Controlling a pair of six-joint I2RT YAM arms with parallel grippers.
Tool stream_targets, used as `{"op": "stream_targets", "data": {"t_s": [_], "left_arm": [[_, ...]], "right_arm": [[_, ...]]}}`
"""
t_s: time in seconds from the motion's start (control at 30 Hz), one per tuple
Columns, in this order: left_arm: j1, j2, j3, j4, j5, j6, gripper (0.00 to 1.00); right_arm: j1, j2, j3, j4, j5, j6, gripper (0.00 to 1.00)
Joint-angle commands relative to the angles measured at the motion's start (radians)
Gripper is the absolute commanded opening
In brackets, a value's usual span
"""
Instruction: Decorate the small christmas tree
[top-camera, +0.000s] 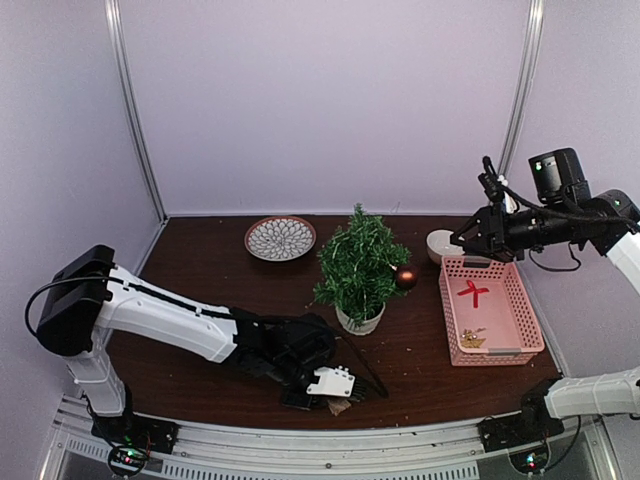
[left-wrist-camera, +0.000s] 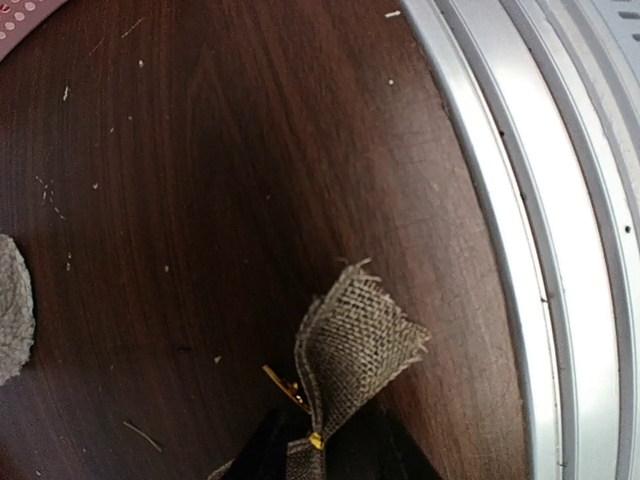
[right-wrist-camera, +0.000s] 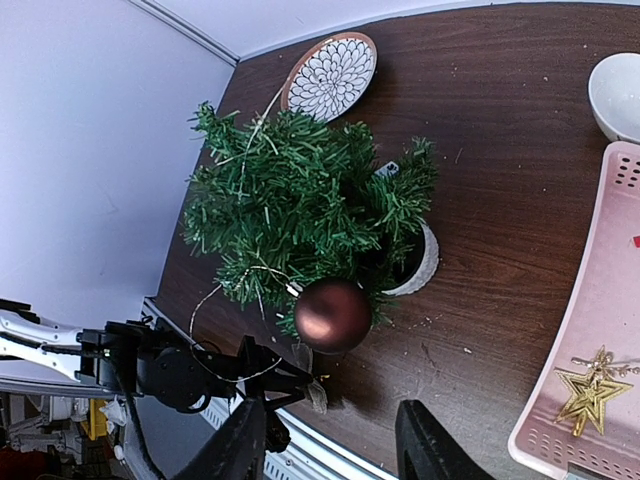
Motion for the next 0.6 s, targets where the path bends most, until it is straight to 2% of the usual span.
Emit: {"op": "stream_targets", "data": {"t_s": [0.0,0.3,0.57], "left_arm": [[0.023,0.025,0.018,0.007,0.039,0.042,0.31],[0.023,-0.033,-0.080,-0.025,0.103,0.047,0.03],[-0.033,-0.254,-0.222,-0.096,0.058,-0.052,0.00]], "right_arm": [[-0.006,-0.001,0.029,-0.003,0.002,-0.015,0.49],[-0.007,0.004,0.030,-0.008,0.005,-0.022,0.49],[-0.013,0.043,0.049,0.008,-0.016,-0.042,0.48]]}}
